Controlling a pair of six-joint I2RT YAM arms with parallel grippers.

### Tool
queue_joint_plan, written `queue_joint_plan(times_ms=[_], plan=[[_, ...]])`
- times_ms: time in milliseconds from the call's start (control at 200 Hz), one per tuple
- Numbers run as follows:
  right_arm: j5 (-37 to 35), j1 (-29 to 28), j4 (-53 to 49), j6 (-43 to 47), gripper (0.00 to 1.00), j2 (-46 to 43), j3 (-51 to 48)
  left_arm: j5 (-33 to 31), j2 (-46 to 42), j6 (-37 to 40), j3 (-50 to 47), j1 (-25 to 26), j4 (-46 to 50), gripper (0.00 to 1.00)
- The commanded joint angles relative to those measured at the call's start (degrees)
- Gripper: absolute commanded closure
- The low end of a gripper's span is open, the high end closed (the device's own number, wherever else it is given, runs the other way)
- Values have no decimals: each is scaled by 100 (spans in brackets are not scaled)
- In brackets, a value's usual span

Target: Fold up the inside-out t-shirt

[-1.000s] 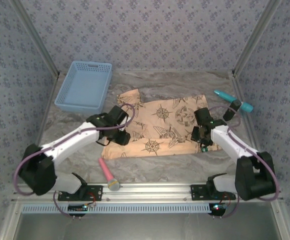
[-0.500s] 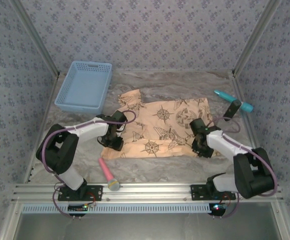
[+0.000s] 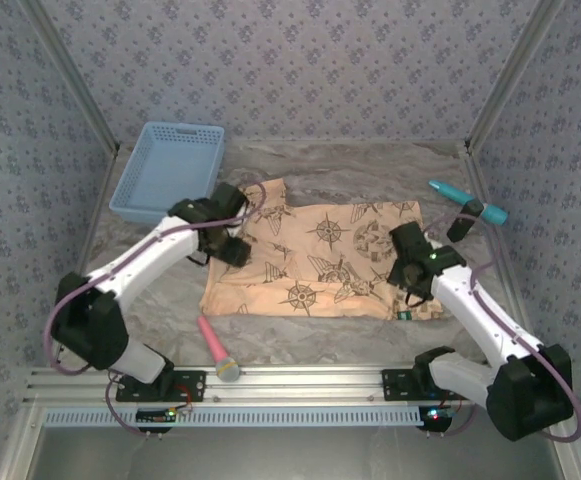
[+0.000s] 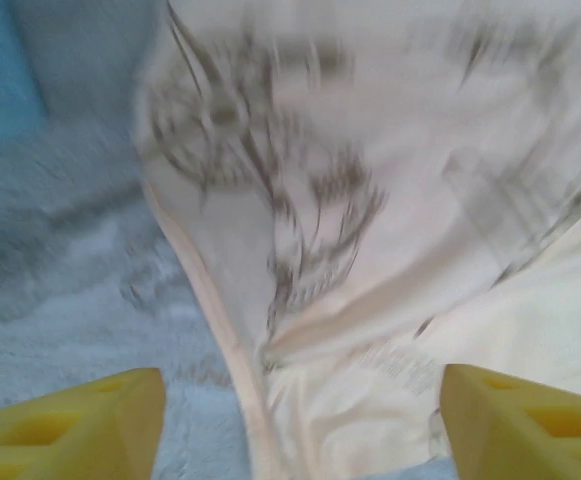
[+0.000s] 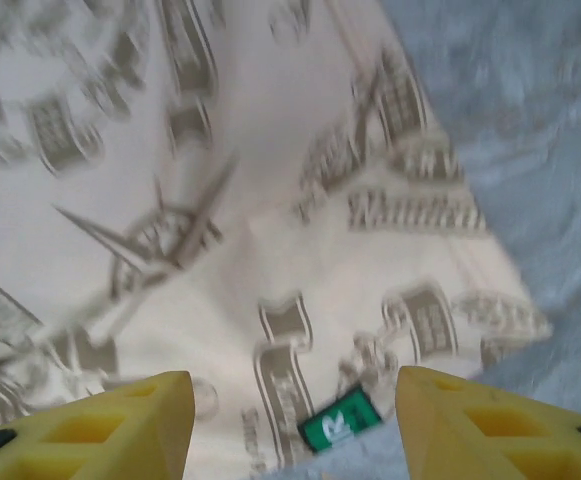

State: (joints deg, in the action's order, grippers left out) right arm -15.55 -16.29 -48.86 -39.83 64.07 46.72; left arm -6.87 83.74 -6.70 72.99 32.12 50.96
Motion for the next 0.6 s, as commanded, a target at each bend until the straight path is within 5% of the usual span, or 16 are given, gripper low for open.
queue_joint_plan(times_ms=[0, 135, 285, 410, 595], plan=[[112, 551, 727, 970, 45, 532, 610, 457, -215, -429, 585, -269, -615, 1], [76, 754, 1119, 1315, 45, 1429, 1446, 677, 448, -224, 1174, -576, -1489, 0], [57, 913, 1309, 1728, 45, 2266, 2285, 866, 2071, -123, 2826, -849, -724, 0], [344, 1222, 1590, 1982, 45, 2827, 2684, 1653, 3428, -157, 4103, -1120, -212, 19], [570, 1616, 1677, 1936, 46, 3774, 3393, 1495, 4595, -184, 5180, -1205, -14, 22]])
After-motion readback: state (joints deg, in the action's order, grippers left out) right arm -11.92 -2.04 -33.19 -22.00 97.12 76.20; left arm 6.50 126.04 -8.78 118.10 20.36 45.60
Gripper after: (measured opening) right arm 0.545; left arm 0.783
